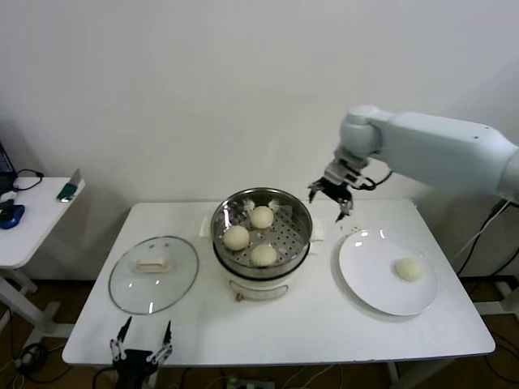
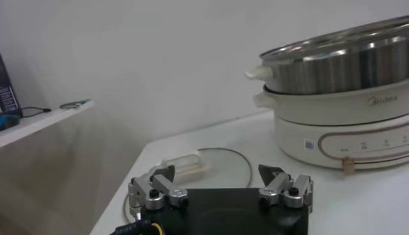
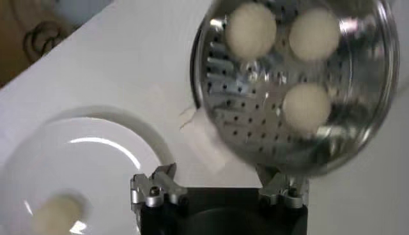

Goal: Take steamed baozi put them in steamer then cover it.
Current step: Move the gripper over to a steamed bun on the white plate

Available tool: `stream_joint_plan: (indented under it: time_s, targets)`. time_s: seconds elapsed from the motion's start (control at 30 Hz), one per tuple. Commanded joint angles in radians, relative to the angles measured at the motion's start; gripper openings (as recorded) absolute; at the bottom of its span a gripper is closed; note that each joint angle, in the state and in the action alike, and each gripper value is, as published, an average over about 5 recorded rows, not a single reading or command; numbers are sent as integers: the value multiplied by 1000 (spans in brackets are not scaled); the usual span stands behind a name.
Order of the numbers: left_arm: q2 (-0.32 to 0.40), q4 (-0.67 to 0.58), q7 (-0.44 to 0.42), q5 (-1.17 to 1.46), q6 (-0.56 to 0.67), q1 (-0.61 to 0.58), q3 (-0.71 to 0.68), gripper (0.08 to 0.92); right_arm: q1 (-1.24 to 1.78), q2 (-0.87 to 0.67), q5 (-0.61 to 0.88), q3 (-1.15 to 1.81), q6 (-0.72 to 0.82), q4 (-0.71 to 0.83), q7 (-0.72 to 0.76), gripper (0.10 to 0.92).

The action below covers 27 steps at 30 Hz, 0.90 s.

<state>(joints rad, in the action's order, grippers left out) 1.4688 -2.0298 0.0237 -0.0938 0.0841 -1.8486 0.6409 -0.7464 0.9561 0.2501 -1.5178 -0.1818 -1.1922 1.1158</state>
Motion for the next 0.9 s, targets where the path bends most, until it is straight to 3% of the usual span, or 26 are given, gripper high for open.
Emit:
stream_joint_plan:
  time_s: [0.03,0.37,0.9]
  targets:
    - [3,-10,0,-5,-2,-4,0,823,83,-274,85,-19,289,26,-31,823]
    - [9,-16,1,-11,-1,-15,7,823,403,-366,-123,263,280,157,23,823]
    - [21,-13,2,-24,-7,-14,7,823,702,-295,-330,590,188,371,28,823]
